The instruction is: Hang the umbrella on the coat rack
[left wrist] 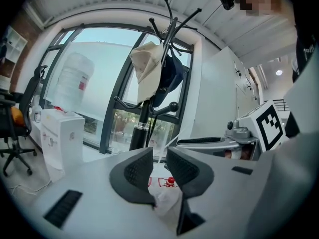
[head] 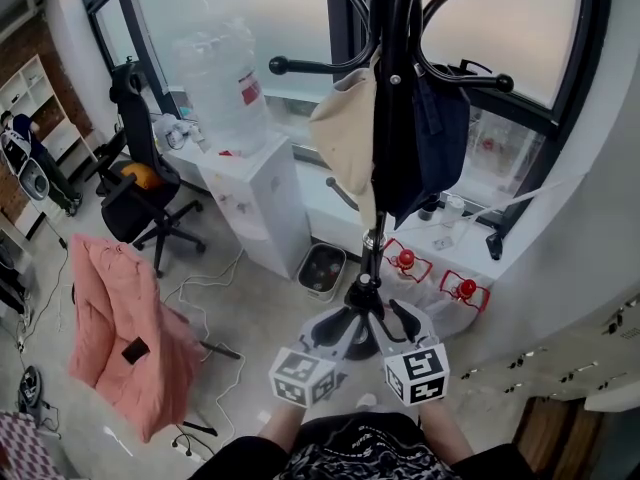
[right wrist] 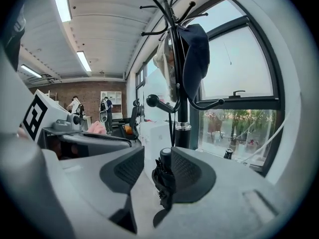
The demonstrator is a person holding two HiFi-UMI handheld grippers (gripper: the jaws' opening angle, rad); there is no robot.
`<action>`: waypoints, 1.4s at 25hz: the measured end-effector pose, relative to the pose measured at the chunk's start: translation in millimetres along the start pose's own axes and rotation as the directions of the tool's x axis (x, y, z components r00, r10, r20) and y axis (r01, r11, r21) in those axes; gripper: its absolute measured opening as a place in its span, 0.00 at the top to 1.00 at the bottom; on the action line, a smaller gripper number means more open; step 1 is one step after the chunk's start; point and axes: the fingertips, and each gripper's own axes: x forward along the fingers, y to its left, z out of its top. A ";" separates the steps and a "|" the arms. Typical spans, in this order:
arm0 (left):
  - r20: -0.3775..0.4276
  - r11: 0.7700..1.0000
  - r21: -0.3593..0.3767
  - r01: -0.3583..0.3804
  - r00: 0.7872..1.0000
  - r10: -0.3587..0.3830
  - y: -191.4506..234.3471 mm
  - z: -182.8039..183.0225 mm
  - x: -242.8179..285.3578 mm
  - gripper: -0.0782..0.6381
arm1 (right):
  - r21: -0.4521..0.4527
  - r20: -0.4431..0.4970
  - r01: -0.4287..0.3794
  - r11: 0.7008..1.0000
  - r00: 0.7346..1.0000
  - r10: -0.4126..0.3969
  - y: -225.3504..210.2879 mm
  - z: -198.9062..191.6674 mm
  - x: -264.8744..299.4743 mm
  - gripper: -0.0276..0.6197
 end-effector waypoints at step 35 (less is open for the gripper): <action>-0.031 1.000 -0.011 0.009 0.999 -0.010 -12.9 -33.0 -3.0 0.88 | -0.007 -0.037 0.049 0.999 0.998 -0.049 16.8 -32.3 -10.6 0.95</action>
